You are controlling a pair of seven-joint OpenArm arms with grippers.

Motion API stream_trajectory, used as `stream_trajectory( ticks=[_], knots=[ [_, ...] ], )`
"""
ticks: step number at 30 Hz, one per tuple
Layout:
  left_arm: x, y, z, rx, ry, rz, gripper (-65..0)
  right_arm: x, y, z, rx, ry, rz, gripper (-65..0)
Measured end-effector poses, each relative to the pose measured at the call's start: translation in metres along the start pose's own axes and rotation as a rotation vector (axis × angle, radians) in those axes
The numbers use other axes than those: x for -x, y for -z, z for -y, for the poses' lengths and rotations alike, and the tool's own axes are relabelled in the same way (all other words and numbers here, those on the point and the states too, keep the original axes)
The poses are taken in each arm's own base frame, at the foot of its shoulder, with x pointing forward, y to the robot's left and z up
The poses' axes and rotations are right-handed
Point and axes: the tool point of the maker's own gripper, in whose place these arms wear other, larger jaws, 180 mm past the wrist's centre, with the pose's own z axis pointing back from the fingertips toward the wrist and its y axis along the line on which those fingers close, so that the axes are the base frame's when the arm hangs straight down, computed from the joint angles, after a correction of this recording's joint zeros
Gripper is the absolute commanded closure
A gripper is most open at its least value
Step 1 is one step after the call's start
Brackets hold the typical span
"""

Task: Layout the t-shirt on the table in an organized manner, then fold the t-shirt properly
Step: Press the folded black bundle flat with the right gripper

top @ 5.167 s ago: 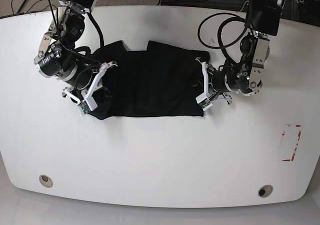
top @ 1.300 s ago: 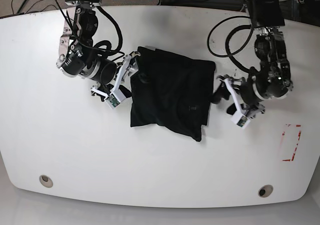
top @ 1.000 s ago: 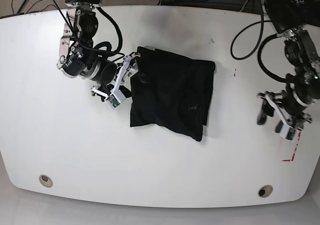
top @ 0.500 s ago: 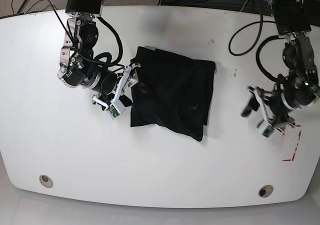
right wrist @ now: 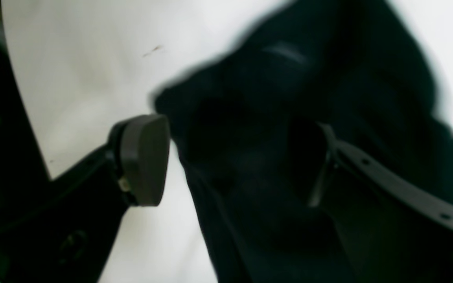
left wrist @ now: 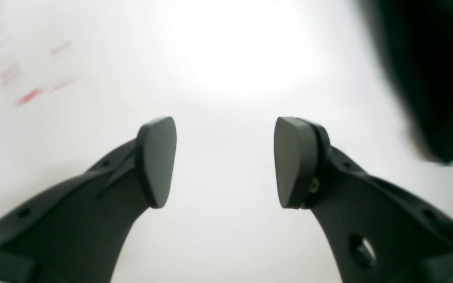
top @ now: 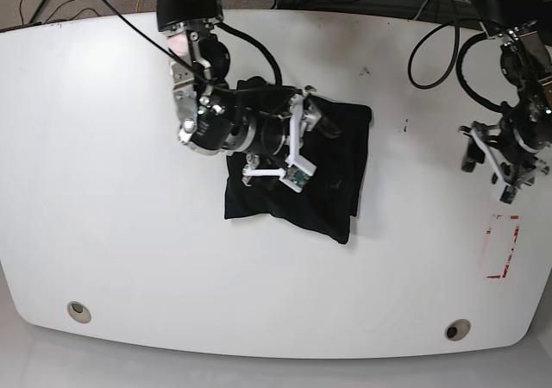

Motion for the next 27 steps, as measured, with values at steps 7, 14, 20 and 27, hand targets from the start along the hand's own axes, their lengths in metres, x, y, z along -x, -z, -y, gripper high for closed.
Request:
stream_trajectory(
  ticks=[7, 14, 20, 27],
  knots=[
    [0.002, -0.024, -0.046, -0.122, -0.062, 0.029, -36.7, -0.028, 0.022, -0.030, -0.011, -0.130, 0.033, -44.5],
    [0.012, -0.036, -0.062, -0.164, -0.080, 0.014, -36.7, -0.029, 0.027, -0.032, 0.014, -0.179, 0.024, -44.5],
    [0.011, -0.047, -0.076, -0.198, -0.051, 0.008, -36.7, -0.010, 0.040, -0.030, -0.005, -0.139, -0.015, -44.5],
    [0.024, -0.043, -0.068, -0.180, -0.058, -0.028, -36.7, 0.010, 0.055, -0.038, -0.048, -0.083, -0.017, -44.4]
  ],
)
